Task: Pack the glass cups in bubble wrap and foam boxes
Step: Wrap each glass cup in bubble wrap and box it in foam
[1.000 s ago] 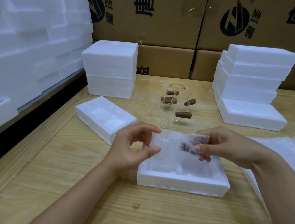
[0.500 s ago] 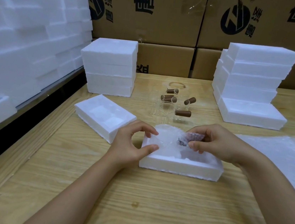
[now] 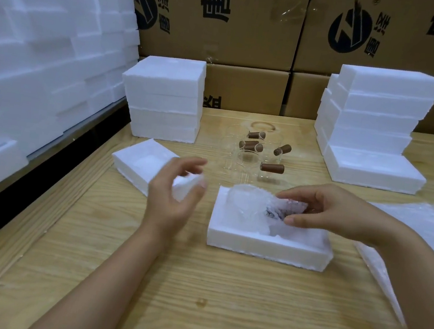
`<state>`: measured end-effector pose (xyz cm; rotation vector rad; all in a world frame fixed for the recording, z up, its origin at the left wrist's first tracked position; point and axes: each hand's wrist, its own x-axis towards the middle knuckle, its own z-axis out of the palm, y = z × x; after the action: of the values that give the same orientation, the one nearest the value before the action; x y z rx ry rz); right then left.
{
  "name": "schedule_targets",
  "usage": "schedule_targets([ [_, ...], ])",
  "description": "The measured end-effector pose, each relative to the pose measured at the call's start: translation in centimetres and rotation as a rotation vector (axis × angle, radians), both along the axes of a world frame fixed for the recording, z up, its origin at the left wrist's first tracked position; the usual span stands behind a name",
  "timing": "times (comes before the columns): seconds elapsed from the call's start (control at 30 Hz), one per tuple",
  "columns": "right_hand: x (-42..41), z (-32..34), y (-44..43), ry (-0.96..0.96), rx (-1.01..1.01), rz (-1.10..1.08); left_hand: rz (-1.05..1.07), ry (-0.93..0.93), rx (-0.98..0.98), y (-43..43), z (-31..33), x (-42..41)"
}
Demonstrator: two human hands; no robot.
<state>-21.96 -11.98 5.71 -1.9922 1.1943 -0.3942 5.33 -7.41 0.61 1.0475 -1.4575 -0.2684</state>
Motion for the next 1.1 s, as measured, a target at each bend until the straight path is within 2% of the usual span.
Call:
schedule_targets([
  [0.07,-0.5,0.3,-0.2,-0.038,-0.068,-0.07,0.278,-0.111,-0.071,-0.4,0.5,1.8],
  [0.1,-0.6,0.4,-0.3,-0.087,-0.109,-0.11,0.4,-0.171,-0.041,-0.7,0.6,2.7],
  [0.2,-0.6,0.3,-0.3,-0.242,-0.177,-0.193,0.642,-0.177,0.291,-1.4,-0.2,5.2],
  [0.23,-0.5,0.3,-0.3,-0.259,-0.184,-0.205,0.65,-0.144,0.402,-1.6,-0.5,5.8],
  [0.3,-0.5,0.3,-0.2,-0.261,-0.184,-0.206,0.573,-0.138,0.495,-1.6,-0.9,6.6],
  [0.5,-0.9,0.4,-0.4,-0.303,-0.163,-0.232,0.403,-0.631,0.385,-1.6,-1.8,5.2],
  [0.6,-0.9,0.5,-0.4,-0.317,-0.158,-0.235,0.427,-0.647,0.326,-1.9,-2.4,4.9],
  [0.67,-0.9,0.4,-0.4,-0.318,-0.159,-0.237,0.413,-0.453,0.229,-1.7,-1.7,4.3],
  [0.8,-0.6,0.2,-0.4,-0.341,-0.21,-0.266,0.22,0.222,0.134,-0.7,1.4,2.1],
  [0.9,-0.2,0.2,-0.4,-0.412,-0.286,-0.306,-0.162,0.642,0.15,-0.9,3.2,1.9],
  [1.0,0.8,0.2,-0.1,-0.468,-0.321,-0.323,-0.508,0.913,0.22,-0.6,3.8,1.8],
  [1.1,1.8,0.2,0.5,-0.588,-0.269,-0.285,-0.624,1.053,0.284,-0.6,3.3,1.2],
])
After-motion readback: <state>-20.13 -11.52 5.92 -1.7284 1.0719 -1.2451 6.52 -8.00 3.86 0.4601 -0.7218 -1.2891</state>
